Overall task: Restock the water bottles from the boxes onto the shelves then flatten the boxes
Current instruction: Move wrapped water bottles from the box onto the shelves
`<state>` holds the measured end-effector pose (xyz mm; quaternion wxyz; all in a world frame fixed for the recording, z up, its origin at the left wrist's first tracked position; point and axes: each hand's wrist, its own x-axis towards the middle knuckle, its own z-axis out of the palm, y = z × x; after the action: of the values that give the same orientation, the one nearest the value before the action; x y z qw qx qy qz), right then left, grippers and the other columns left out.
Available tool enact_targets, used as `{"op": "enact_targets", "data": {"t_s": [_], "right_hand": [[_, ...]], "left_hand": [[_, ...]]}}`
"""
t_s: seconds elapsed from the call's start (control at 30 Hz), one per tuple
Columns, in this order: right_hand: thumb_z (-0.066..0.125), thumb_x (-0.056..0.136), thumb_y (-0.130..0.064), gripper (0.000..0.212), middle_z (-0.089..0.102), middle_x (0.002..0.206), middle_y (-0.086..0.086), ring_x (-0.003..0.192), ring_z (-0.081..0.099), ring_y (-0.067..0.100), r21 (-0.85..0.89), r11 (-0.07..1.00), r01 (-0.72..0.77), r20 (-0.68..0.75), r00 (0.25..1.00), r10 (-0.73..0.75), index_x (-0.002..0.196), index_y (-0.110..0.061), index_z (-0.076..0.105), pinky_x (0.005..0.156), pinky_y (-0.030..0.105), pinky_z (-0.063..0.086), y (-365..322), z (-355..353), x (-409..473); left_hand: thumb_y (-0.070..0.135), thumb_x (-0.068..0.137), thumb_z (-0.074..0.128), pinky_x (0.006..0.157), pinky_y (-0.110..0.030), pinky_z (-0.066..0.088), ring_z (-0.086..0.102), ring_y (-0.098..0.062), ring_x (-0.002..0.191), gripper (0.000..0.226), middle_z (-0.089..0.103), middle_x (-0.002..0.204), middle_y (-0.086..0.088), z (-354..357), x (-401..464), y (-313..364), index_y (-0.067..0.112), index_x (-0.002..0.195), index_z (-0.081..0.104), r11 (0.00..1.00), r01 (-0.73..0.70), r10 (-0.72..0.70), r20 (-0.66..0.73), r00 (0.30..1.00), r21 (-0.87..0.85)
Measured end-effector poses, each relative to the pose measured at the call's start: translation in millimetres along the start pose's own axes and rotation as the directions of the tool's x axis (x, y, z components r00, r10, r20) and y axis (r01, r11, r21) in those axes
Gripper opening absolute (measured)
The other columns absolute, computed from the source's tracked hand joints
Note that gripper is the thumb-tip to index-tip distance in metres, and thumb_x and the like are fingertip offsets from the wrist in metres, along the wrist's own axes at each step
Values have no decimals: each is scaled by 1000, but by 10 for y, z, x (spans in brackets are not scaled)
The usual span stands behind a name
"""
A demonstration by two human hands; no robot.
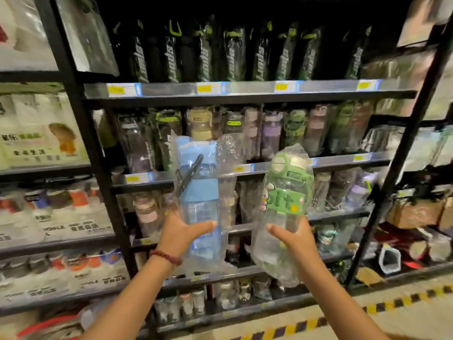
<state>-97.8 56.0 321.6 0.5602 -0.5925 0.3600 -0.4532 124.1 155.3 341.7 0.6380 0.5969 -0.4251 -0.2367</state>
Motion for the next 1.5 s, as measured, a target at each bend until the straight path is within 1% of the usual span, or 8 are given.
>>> {"op": "enact_targets", "data": {"t_s": [0.07,0.17,0.33,0.47,0.9,1.0,1.2,1.5], "right_hand": [[80,51,-50,103,49,134,-4,122,50,20,-25,1000,-6,-23,1000,5,140,-27,34,94,42,47,42,-252,175],[78,56,-43,89,55,128,-8,114,55,11,-36,999,28,-36,999,-29,135,-29,40,81,29,49,75,-631,480],[75,59,-34,76,59,119,-10,103,59,7,-11,999,32,-55,998,-32,128,-29,44,73,24,47,163,-1229,1066],[76,56,-39,81,59,120,-6,105,59,11,-63,998,17,-40,999,-20,130,-26,45,75,27,49,194,-1596,1522],[79,50,-39,85,63,116,-3,101,63,14,-86,996,32,21,999,-30,127,-25,46,82,37,54,211,-1872,2827],[76,53,-35,80,62,114,-6,99,62,9,-98,995,31,34,999,-27,127,-25,46,73,25,50,248,-1851,3067],[77,48,-48,86,60,121,-6,110,59,14,-161,986,46,-24,998,-51,126,-29,47,92,41,50,205,-1834,3655],[75,48,-43,88,56,119,-11,109,56,10,-292,952,95,-26,994,-107,128,-27,41,87,29,45,202,-1835,4259]], "left_hand": [[34,38,89,87,-40,55,64,-20,105,93,67,113,-4,285,194,-21,15,122,57,1000,-5,5,29,1000,3],[40,37,90,94,-46,51,60,-22,113,102,63,122,-5,738,479,-37,18,129,51,1000,-18,17,71,997,16],[29,37,86,79,-12,49,60,0,104,88,61,115,10,1530,873,-79,27,117,50,999,-32,32,62,998,-2],[16,44,86,70,-5,47,61,13,88,71,62,105,14,2013,1171,-134,32,104,52,999,-46,47,58,997,-17],[43,37,86,100,-42,46,57,-17,115,104,59,125,1,2657,2245,-289,20,130,47,996,15,-10,-52,999,90],[39,37,87,97,-38,48,58,-16,112,99,60,120,5,2738,2536,-369,21,126,48,996,31,-28,-36,999,88],[50,35,87,96,-44,49,61,-19,108,102,63,119,-3,2924,3148,-477,16,125,52,999,46,-45,-68,997,21],[42,35,85,91,-44,52,65,-26,102,94,67,111,-11,3191,3662,-667,6,118,58,987,48,-69,-136,988,-153]]}}
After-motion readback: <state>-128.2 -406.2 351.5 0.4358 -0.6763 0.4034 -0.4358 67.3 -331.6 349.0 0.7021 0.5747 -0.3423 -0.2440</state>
